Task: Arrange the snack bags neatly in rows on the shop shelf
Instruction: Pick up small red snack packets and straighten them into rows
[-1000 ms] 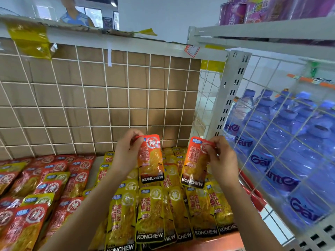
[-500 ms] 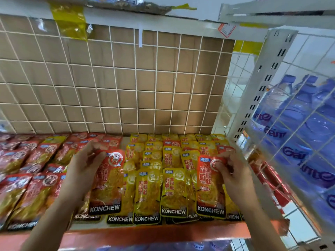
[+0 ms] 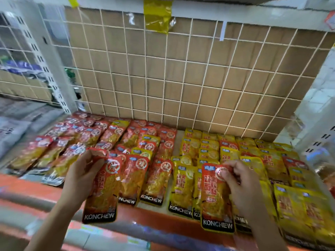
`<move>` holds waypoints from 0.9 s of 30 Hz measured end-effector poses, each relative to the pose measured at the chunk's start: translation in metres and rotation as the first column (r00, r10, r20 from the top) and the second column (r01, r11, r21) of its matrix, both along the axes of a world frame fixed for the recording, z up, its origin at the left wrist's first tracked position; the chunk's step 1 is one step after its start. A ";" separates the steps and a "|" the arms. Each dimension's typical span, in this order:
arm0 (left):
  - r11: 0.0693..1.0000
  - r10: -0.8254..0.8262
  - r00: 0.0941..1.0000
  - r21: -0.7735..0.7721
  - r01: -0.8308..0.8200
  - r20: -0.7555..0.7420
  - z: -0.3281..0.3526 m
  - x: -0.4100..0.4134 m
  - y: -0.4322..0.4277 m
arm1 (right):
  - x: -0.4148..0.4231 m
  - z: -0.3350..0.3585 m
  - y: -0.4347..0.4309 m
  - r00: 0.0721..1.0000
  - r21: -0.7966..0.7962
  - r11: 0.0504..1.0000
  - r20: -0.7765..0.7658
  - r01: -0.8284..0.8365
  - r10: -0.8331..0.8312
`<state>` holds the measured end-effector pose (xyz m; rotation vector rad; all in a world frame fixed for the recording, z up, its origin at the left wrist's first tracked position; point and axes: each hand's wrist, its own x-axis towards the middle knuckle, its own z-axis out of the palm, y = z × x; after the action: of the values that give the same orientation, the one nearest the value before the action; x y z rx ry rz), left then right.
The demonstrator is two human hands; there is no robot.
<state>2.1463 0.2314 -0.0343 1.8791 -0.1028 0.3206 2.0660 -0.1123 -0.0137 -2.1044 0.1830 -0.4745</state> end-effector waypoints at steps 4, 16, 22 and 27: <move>0.997 0.027 1.000 0.070 -0.028 0.007 0.003 0.007 0.040 | 0.021 -0.002 0.037 0.999 0.032 0.999 0.004 -0.040 0.040; 0.992 -0.010 0.999 0.126 0.014 -0.035 0.002 0.064 0.110 | 0.064 -0.015 0.123 0.997 -0.033 0.998 -0.053 0.051 -0.053; 0.978 -0.080 0.997 0.192 0.077 0.008 0.004 0.090 0.124 | 0.071 -0.025 0.137 0.974 -0.220 0.959 -0.102 0.177 -0.203; 0.955 -0.106 0.994 0.279 0.097 0.019 -0.003 0.110 0.141 | 0.075 -0.032 0.149 0.939 -0.387 0.878 -0.072 0.283 -0.335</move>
<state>2.2560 0.3719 -0.0377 2.1383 -0.2795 0.2781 2.1406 0.0371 -0.0462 -2.4968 0.5568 -0.5904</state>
